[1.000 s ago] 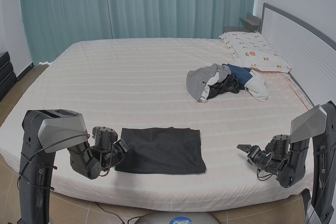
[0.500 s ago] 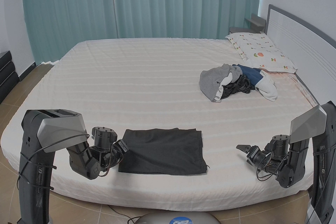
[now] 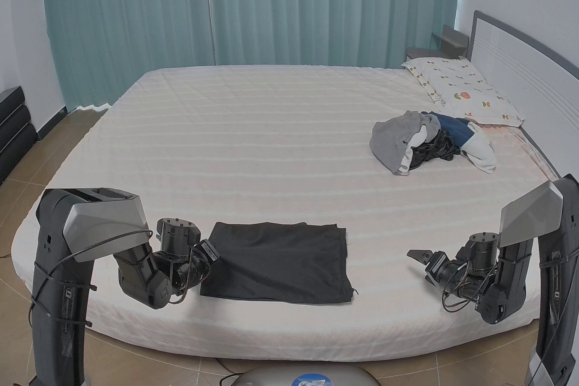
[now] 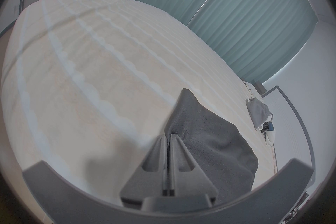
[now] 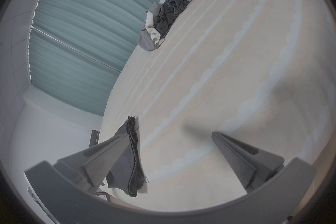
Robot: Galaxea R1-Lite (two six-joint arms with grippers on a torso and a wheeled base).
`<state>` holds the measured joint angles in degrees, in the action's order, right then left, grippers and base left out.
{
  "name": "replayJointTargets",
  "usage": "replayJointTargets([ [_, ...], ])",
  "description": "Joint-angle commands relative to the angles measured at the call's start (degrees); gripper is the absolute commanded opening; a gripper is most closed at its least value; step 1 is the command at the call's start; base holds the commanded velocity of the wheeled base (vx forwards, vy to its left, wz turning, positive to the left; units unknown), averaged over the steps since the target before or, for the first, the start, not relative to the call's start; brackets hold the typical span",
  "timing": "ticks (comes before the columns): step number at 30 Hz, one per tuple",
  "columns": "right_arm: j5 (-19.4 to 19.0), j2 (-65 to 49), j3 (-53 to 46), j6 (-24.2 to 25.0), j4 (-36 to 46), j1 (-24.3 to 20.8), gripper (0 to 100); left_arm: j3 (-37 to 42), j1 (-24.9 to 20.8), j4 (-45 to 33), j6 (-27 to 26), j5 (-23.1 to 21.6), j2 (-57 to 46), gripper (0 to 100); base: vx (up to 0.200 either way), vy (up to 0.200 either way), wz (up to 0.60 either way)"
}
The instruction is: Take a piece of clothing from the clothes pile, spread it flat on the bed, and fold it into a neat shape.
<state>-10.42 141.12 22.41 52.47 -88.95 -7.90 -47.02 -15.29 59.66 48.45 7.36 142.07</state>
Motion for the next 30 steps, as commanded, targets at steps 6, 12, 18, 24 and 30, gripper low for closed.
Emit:
replayJointTargets([
  [6,0.0,0.0,0.0,0.0,-0.7,-0.1,100,0.3,0.1,0.0,0.1,0.0,-0.1,0,0.0,0.2,0.0],
  [12,0.0,0.0,-0.1,0.0,-0.7,-0.1,100,0.9,0.3,0.0,0.1,0.0,-0.4,0,0.0,0.2,0.0],
  [18,0.0,0.0,-0.1,0.0,-0.7,-0.1,100,1.1,0.3,0.0,0.1,0.0,-0.5,0,0.0,0.2,0.0],
  [24,0.0,0.0,0.0,0.0,-0.7,-0.1,100,1.2,0.3,0.0,0.2,0.1,-0.5,0,0.0,0.2,0.0],
  [30,0.0,0.0,0.0,-0.1,-0.7,-0.1,100,2.3,0.3,0.0,0.2,0.1,-0.7,0,0.0,0.2,0.0],
])
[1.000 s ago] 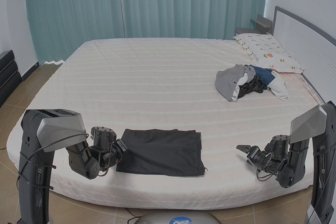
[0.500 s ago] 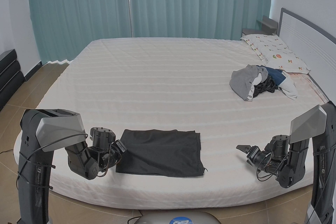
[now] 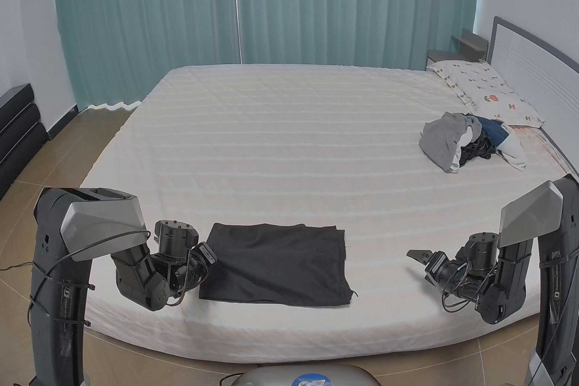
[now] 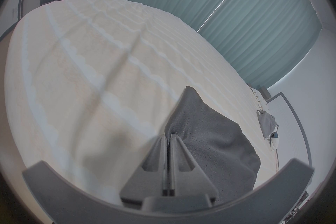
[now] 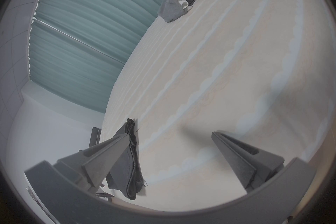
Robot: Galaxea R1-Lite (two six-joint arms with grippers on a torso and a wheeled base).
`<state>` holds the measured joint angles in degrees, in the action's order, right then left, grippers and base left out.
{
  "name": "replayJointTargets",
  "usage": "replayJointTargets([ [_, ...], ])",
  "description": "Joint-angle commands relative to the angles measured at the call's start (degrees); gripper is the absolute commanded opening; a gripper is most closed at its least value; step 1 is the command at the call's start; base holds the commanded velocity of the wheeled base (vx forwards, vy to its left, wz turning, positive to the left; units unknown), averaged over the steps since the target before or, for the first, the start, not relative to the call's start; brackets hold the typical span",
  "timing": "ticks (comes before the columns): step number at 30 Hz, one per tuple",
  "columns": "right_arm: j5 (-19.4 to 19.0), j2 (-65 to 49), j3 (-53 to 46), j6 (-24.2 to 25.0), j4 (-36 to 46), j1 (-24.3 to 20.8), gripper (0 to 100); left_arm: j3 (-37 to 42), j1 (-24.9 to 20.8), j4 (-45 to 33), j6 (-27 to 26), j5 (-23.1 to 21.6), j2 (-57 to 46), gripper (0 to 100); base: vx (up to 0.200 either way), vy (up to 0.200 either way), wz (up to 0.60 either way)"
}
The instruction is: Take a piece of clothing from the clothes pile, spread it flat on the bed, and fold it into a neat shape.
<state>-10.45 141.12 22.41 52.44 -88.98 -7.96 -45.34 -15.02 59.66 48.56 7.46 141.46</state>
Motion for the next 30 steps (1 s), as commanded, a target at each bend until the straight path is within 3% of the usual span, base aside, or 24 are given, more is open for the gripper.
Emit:
replayJointTargets([
  [1,0.0,0.0,0.0,0.0,-0.7,0.0,100,0.7,0.0,0.0,0.0,0.0,-0.2,0,0.0,0.2,0.0],
  [18,0.0,0.1,-0.2,-0.1,-0.7,-0.1,100,3.1,-0.7,0.0,1.2,-0.1,-1.9,0,0.0,0.012,0.0],
  [19,0.0,0.1,-0.2,-0.1,-0.7,-0.1,100,3.2,-0.8,0.0,1.6,-0.1,-2.2,100,0.0,0.0,0.0],
  [30,0.1,-0.1,0.0,0.0,-0.7,-0.3,100,4.3,0.4,0.0,3.3,-0.3,-5.2,100,0.0,0.0,0.0],
])
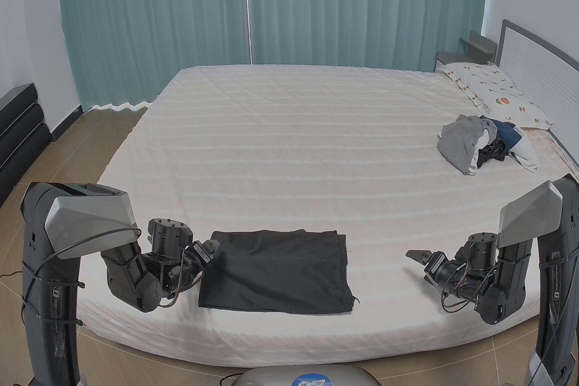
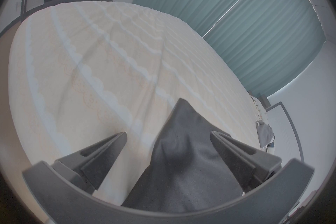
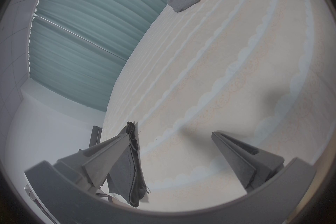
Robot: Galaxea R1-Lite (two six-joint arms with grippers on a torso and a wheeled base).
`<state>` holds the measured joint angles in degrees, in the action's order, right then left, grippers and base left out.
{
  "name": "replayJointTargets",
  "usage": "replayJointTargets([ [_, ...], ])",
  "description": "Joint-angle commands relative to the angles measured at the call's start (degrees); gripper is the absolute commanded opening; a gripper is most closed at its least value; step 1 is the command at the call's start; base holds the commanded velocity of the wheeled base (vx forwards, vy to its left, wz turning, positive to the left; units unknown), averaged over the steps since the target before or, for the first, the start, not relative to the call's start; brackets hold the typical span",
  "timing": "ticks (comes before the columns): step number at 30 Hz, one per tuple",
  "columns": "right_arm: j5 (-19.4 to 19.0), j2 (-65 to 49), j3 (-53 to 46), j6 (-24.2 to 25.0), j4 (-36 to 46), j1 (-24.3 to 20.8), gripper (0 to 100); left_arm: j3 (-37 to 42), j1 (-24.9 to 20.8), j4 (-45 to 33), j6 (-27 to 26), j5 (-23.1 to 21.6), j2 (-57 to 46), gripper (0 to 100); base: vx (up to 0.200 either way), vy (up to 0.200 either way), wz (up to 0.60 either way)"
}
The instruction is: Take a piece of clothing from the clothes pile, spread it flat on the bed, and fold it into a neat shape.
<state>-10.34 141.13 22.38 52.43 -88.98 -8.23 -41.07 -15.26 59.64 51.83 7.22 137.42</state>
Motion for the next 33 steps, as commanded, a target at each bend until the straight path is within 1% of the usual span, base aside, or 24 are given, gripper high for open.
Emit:
replayJointTargets([
  [1,-0.1,-0.2,-0.1,0.1,-0.7,0.1,100,0.2,1.3,0.0,0.0,0.0,-2.2,100,0.0,0.0,0.0],
  [5,-0.2,-0.5,-0.2,0.2,-0.7,0.4,100,1.3,3.0,0.0,-0.1,-0.5,-5.1,100,0.0,0.0,0.0],
  [8,1.0,-1.1,-0.6,0.0,-0.9,0.5,100,2.1,4.0,0.2,-0.8,-0.2,-7.4,100,0.0,0.0,0.0],
  [9,3.3,-2.9,-0.4,0.1,-0.8,0.6,100,2.4,4.5,0.2,-0.7,-0.2,-9.3,100,0.0,0.0,0.0],
  [11,4.9,-6.9,-0.9,0.2,-0.7,0.7,100,3.8,5.2,0.2,-0.7,-0.2,-13.5,100,0.0,0.0,0.0],
  [13,4.9,-9.6,-1.7,-0.1,-0.7,0.8,100,4.8,5.3,0.2,-0.8,-0.2,-16.5,100,0.0,0.0,0.0],
  [14,4.9,-13.2,-2.4,-0.8,-0.7,0.8,100,5.5,5.3,0.2,-1.6,-0.2,-19.7,100,0.0,0.0,0.0],
  [15,4.9,-13.2,-2.4,-0.8,-0.7,0.8,100,5.5,5.3,0.2,-1.6,-0.2,-19.7,100,0.0,0.0,0.0],
  [16,4.9,-16.0,-2.8,-1.9,-0.7,0.8,100,6.0,5.3,0.2,-3.1,-0.1,-22.1,100,0.0,0.0,0.0],
  [18,5.5,-23.9,-4.5,-7.1,-0.6,1.1,100,9.0,5.4,0.2,-8.7,0.3,-29.1,100,0.0,0.0,0.0],
  [19,5.5,-25.1,-5.1,-8.1,-0.6,1.2,100,9.8,5.4,0.3,-9.4,0.3,-30.5,100,0.0,0.0,0.0],
  [20,5.5,-30.1,-7.8,-11.8,-0.6,1.2,100,12.4,5.4,0.7,-11.6,0.9,-35.7,100,0.0,0.0,0.0],
  [23,5.3,-38.1,-12.2,-17.3,-0.6,1.1,100,15.8,5.4,1.7,-13.1,1.0,-45.1,100,0.0,0.0,0.0],
  [24,5.3,-40.8,-13.7,-19.9,-0.5,1.1,100,16.6,5.5,1.6,-14.1,1.0,-48.5,100,0.0,0.0,0.0],
  [27,5.6,-47.6,-17.0,-29.0,-0.6,1.5,100,18.1,7.7,0.7,-20.5,1.0,-57.9,100,0.0,0.0,0.0],
  [28,5.6,-48.0,-17.1,-29.4,-0.6,1.6,100,18.3,7.9,0.6,-20.9,1.0,-58.3,100,0.0,0.0,0.0],
  [29,5.5,-53.2,-19.0,-34.4,-0.5,3.0,100,20.1,8.8,-0.1,-24.9,1.0,-63.5,100,0.0,0.0,0.0],
  [31,5.3,-59.0,-20.2,-38.5,-0.1,3.4,100,21.6,8.9,-1.5,-29.1,1.2,-69.3,100,0.0,0.0,0.0],
  [33,5.3,-65.3,-21.1,-42.8,2.7,3.4,100,21.8,9.2,-5.5,-33.7,1.3,-75.8,100,0.0,0.0,0.0],
])
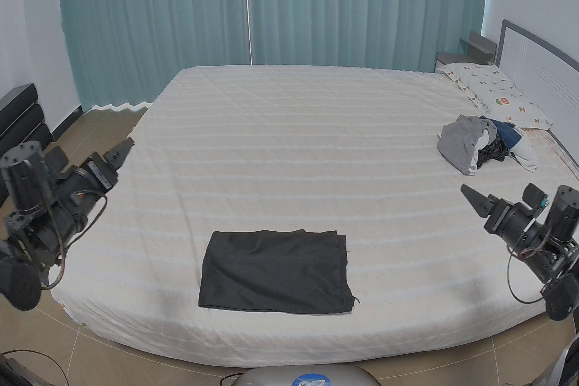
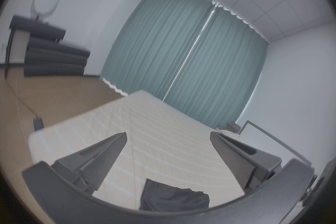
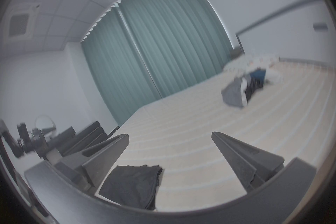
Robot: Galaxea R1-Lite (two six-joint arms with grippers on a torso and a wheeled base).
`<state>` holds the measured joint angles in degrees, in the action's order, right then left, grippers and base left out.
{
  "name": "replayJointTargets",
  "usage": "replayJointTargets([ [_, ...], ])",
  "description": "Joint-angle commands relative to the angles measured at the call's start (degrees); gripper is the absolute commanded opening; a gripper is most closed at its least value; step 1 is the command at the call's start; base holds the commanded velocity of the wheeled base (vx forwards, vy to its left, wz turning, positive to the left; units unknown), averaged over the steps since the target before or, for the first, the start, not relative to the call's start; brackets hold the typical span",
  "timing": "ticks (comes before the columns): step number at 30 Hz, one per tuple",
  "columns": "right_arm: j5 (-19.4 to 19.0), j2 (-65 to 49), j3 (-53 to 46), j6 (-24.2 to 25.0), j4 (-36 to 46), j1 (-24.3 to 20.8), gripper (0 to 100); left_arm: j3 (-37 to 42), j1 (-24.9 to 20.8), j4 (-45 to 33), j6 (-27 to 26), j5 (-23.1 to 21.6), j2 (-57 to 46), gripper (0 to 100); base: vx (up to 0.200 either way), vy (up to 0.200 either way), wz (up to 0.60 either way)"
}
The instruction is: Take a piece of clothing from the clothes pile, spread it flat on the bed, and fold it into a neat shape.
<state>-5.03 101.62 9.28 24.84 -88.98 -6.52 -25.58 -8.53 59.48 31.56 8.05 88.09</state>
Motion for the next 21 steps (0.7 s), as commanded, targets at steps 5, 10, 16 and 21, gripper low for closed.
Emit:
replayJointTargets([
  [5,-1.6,-42.4,-9.2,-21.9,16.7,1.7,100,4.5,3.3,-21.2,-20.9,0.7,-41.2,100,0.0,0.0,0.0],
  [10,-3.1,-61.3,-7.6,-22.7,38.8,2.0,100,3.0,3.3,-35.6,-25.1,0.6,-53.7,100,0.0,0.0,0.0],
  [16,-3.1,-85.4,-1.3,-29.8,74.7,1.6,100,5.3,3.3,-47.3,-28.3,0.8,-66.2,100,0.0,0.0,0.0],
  [21,-2.5,-96.3,7.0,-30.7,100.5,-0.2,100,7.4,3.5,-52.9,-33.3,1.1,-74.6,100,0.0,0.0,0.0],
])
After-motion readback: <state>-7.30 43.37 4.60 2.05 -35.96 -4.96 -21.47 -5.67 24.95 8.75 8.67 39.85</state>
